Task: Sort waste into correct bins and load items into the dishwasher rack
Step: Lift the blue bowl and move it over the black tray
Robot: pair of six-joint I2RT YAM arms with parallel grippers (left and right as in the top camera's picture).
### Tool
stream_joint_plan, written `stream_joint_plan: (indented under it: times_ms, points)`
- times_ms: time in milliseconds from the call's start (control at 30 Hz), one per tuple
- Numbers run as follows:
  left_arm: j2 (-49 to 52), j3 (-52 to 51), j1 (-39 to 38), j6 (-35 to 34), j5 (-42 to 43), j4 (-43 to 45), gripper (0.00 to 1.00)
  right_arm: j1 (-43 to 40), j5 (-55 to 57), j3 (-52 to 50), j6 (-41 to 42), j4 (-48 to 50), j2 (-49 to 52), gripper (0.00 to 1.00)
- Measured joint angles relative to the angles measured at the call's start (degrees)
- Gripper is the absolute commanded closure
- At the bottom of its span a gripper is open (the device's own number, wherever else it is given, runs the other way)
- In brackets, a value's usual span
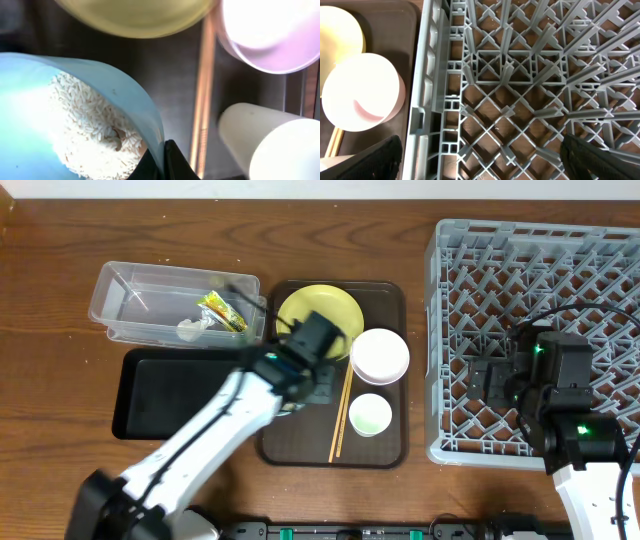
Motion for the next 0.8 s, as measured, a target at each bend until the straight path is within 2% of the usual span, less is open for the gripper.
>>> stream_joint_plan:
  times_ms: [133,267,500,800]
  points:
    - [-3.2,0.0,8.0,2.6,1.6,-2.2,0.94,0.0,0.0,0.0,0.0,0.0,0.0,0.01]
    - [-3.8,0.1,17.2,7.4,7.9,-2.4,0.94,0.0,0.0,0.0,0.0,0.0,0.0,0.01]
    - [-2.1,-0.7,32.3,16.5,24.0,-1.9,0.94,0.0,0.0,0.0,0.0,0.0,0.0,0.01]
    - [7.5,-2.9,47.6,30.3,48.6,-4.0,0.94,0.0,0.0,0.0,0.0,0.0,0.0,0.01]
